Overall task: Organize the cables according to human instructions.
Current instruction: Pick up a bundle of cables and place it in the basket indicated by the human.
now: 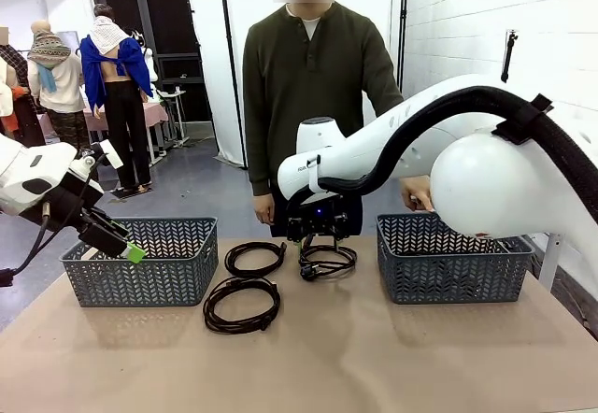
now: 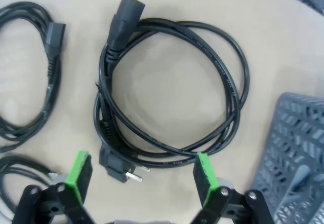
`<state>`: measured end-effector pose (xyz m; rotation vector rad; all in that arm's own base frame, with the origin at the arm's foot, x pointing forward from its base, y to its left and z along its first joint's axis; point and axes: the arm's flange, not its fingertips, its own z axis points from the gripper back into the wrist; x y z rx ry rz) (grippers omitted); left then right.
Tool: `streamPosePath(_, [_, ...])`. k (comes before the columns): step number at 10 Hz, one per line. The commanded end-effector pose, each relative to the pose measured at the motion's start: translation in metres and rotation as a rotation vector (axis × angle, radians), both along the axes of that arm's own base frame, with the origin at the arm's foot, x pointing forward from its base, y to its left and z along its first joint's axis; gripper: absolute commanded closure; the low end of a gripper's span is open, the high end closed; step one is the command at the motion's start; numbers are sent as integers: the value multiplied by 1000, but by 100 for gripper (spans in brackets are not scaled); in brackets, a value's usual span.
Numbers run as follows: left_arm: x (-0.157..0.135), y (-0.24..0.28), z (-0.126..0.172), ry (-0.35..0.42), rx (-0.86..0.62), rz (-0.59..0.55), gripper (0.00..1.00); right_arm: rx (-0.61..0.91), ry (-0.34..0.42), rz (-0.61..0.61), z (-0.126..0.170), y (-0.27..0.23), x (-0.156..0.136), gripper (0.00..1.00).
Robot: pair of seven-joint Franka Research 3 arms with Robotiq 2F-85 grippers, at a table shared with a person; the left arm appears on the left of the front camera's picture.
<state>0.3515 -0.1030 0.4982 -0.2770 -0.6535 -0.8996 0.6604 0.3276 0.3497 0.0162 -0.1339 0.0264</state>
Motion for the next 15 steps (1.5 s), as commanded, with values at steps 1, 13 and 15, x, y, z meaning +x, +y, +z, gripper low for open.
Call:
streamPosePath(1, [2, 2, -1, 3, -11, -10, 0, -6, 33, -7, 4, 8, 15, 0])
streamPosePath(13, [2, 2, -1, 3, -11, -10, 0, -19, 60, 0, -7, 11, 25, 0])
streamPosePath(15, [2, 2, -1, 3, -11, -10, 0, -19, 59, -15, -12, 10, 32, 0])
